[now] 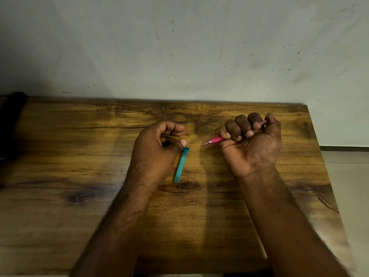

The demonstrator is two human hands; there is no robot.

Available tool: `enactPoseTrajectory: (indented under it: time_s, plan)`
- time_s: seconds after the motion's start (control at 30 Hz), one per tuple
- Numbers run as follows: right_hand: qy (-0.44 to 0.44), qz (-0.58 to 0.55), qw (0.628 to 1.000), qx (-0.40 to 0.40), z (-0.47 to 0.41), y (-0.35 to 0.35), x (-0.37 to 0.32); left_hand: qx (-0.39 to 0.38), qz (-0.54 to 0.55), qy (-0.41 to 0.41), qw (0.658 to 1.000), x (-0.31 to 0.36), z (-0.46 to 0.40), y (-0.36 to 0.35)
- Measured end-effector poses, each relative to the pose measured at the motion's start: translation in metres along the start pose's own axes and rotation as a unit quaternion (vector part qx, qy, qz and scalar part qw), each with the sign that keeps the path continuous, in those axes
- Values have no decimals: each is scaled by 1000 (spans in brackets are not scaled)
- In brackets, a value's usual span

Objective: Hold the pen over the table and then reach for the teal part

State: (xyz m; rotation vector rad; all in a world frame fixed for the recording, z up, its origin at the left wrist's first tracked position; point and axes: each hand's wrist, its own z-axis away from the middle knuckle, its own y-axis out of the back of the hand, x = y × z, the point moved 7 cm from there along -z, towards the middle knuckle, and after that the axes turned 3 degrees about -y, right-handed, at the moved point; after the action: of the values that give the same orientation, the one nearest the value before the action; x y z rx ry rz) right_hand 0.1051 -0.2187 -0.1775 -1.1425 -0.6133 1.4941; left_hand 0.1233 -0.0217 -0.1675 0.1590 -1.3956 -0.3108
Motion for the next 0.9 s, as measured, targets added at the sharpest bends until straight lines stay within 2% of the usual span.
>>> enactPoseTrajectory:
  time_s: [0.13, 0.3, 0.5, 0.6, 0.7, 0.8, 0.9]
  plan:
    - [0, -4, 1000, 1, -1, 0, 0, -4, -36, -5, 999, 2, 2, 5]
    - [-25, 18, 999, -7, -2, 1, 3, -22, -131, 6, 991, 1, 3, 9]
    - [-20, 138, 990, 40, -1, -1, 6, -29, -169, 7, 985, 2, 5, 4]
    - [-1, 242, 969, 40, 3, -3, 4, -7, -171, 2, 985, 2, 4, 3]
    - [55, 414, 906, 64, 10, -7, -2, 16, -167, -8, 986, 3, 3, 1]
    - [121, 594, 791, 84, 16, -12, -6, 29, -173, -14, 984, 4, 3, 1]
    - [145, 687, 706, 93, 18, -12, -4, 33, -181, -15, 983, 4, 3, 0]
